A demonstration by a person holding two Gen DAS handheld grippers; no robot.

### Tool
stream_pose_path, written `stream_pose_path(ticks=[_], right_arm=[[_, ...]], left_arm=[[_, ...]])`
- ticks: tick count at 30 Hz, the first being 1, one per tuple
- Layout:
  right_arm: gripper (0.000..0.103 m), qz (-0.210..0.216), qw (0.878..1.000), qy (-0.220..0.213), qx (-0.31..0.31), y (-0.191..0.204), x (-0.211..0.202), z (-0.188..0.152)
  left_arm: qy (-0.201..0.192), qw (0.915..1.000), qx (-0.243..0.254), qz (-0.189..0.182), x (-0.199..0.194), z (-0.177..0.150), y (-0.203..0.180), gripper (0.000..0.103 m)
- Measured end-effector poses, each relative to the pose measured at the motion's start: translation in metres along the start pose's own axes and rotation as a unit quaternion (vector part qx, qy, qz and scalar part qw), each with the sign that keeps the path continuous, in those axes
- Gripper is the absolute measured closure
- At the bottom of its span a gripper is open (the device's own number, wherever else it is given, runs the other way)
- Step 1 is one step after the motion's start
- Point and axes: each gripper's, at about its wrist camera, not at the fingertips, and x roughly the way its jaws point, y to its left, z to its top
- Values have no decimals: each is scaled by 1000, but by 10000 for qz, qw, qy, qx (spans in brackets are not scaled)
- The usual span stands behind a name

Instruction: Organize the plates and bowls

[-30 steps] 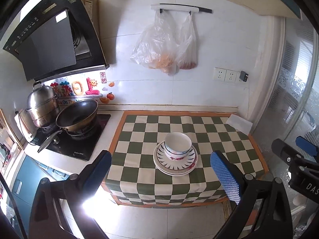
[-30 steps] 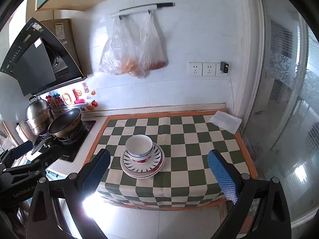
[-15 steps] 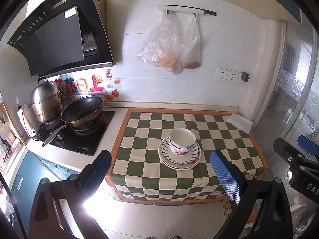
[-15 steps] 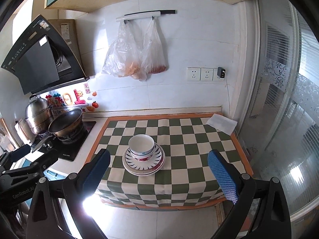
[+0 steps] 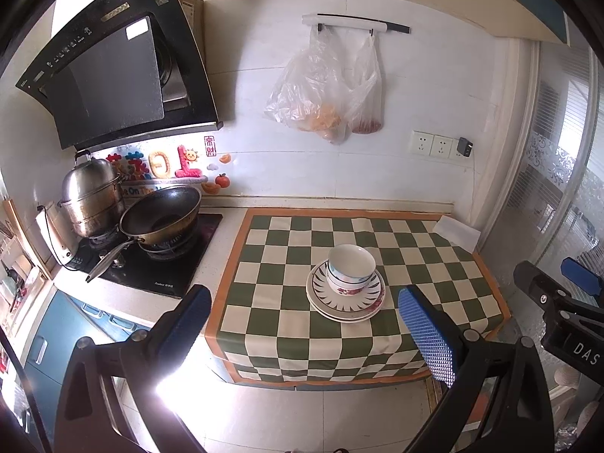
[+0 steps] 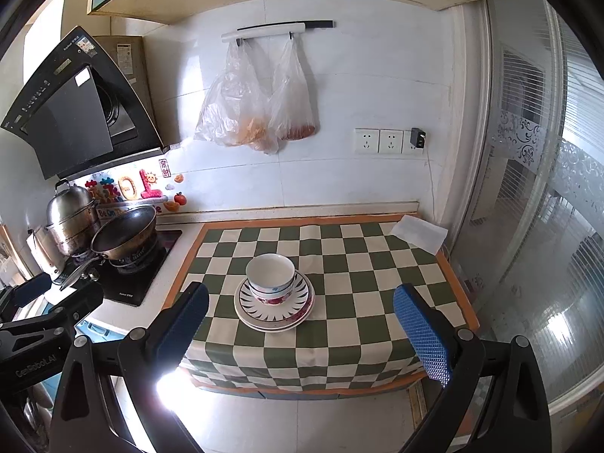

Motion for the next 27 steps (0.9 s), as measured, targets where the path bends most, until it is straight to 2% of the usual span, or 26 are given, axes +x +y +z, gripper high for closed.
stream_pose_path(ticks=[27], right_arm=[[2,-201,9998,45,-33,6,0,-6]], left_arm=[[48,9999,46,-78,6,1,-1,1]])
